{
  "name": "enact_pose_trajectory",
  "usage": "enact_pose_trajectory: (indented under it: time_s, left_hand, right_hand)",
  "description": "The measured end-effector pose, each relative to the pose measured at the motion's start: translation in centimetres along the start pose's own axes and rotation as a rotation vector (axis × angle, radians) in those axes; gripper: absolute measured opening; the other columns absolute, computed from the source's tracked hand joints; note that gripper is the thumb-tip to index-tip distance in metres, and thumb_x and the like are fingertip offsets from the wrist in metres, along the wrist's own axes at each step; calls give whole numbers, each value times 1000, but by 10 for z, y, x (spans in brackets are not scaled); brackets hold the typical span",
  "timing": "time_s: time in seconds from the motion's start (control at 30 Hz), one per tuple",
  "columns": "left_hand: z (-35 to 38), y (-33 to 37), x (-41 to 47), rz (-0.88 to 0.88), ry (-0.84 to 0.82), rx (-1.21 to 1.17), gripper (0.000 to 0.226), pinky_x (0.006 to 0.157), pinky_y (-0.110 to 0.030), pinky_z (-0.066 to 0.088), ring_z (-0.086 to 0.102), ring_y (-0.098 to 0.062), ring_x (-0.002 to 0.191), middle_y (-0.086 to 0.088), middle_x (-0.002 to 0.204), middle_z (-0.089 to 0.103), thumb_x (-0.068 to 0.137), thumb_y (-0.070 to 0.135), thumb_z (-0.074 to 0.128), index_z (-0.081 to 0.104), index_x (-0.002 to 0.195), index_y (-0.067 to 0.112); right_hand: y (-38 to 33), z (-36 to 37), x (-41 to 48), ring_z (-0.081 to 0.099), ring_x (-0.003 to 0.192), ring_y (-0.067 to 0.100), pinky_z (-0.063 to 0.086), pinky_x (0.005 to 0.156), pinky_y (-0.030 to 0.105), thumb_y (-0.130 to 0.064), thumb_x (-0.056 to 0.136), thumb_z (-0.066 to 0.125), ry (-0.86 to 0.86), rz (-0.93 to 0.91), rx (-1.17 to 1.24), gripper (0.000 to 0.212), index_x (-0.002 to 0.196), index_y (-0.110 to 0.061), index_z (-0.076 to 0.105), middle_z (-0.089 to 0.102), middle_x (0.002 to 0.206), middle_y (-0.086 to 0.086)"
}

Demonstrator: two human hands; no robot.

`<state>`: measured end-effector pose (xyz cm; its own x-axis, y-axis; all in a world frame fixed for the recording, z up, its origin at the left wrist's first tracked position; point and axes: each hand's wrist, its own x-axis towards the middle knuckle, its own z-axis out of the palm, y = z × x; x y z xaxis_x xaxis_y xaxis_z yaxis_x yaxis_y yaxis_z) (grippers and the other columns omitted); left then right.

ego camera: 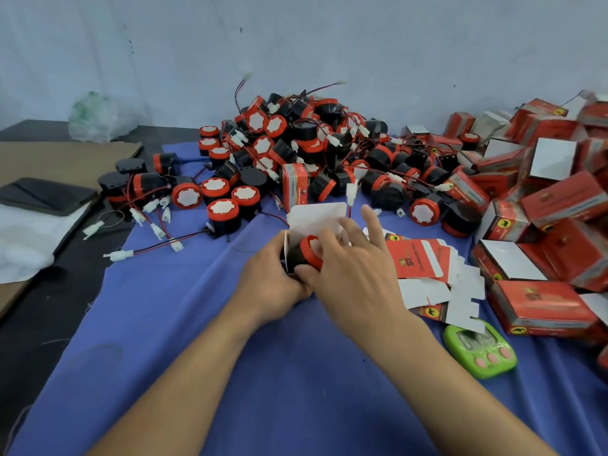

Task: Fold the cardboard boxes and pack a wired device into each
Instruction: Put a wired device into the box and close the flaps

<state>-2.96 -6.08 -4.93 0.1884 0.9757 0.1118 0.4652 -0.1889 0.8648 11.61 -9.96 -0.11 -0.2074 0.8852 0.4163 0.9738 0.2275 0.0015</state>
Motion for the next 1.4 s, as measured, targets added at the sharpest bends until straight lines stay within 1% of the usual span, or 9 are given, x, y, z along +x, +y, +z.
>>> enact_pose_trajectory:
  time_s: [0.2, 0.37, 0.47, 0.53, 0.63, 0.77, 0.93, 1.03, 1.4]
  left_hand:
    - [-4, 10, -3, -109, -60, -381, 64, 84, -49, 53, 68, -28, 98, -14, 106, 75, 57, 8, 59, 71, 118, 26]
    - [1, 18, -5, -110, 12, -381, 38, 107, -47, 52, 70, -11, 114, 10, 118, 76, 86, 38, 61, 69, 123, 34]
    - [4, 18, -4, -121, 53, -283, 35, 97, -46, 57, 71, -8, 102, 16, 106, 77, 79, 37, 57, 70, 110, 44]
    - [6, 18, -3, -128, 85, -216, 31, 88, -43, 59, 70, -6, 94, 20, 98, 75, 74, 39, 56, 69, 102, 45]
    - [9, 16, -2, -128, 111, -179, 23, 76, -28, 54, 67, 2, 91, 27, 98, 73, 82, 41, 64, 67, 104, 45]
    - [12, 12, -5, -77, 87, -107, 23, 74, -19, 51, 62, 15, 94, 41, 100, 66, 96, 39, 69, 58, 103, 59]
    - [12, 10, -2, -90, 85, -119, 29, 76, -18, 54, 66, 10, 93, 36, 100, 70, 96, 30, 71, 61, 104, 56]
    - [13, 11, -2, -87, 72, -112, 29, 66, -7, 49, 63, 15, 91, 39, 99, 68, 96, 31, 71, 60, 102, 57]
    - [16, 13, -1, -108, 31, -85, 25, 95, -41, 55, 64, -1, 105, 30, 108, 67, 85, 55, 52, 47, 107, 66]
  right_hand:
    - [12, -1, -11, 56, 131, 32, 3, 126, 48, -34, 97, 52, 39, -110, -74, 34, 110, -11, 73, 77, 101, 11]
    - [10, 4, -22, 39, 147, 30, -8, 126, 46, -18, 94, 48, -17, -138, -56, 47, 139, -11, 58, 67, 133, 5]
    - [17, 5, -25, 43, 140, 26, 14, 127, 46, -9, 92, 60, 142, -53, 293, 38, 128, -18, 66, 64, 136, 2]
    - [27, 0, -22, 50, 128, 19, 37, 115, 34, -10, 93, 66, 354, 146, 563, 37, 127, -22, 67, 60, 133, 1]
    - [43, -11, -4, 41, 94, -10, 36, 79, 8, -29, 96, 67, 366, 470, 673, 63, 151, -41, 39, 53, 134, -10]
    - [58, -17, 26, 65, 77, 10, 49, 68, 43, -47, 99, 61, 95, 542, 780, 79, 162, -36, 15, 74, 95, 8]
    - [59, -28, 57, 52, 63, 20, 41, 58, 37, -47, 96, 64, -60, 477, 705, 26, 111, -26, 63, 53, 61, -4]
    - [60, -37, 69, 36, 46, 10, 33, 48, 25, -32, 98, 64, -87, 449, 695, 41, 65, -14, 48, 40, 52, -4]
    - [32, -49, 26, 51, 53, 8, 33, 48, 21, -26, 96, 64, 107, 255, 632, 14, 82, -27, 65, 56, 55, -9]
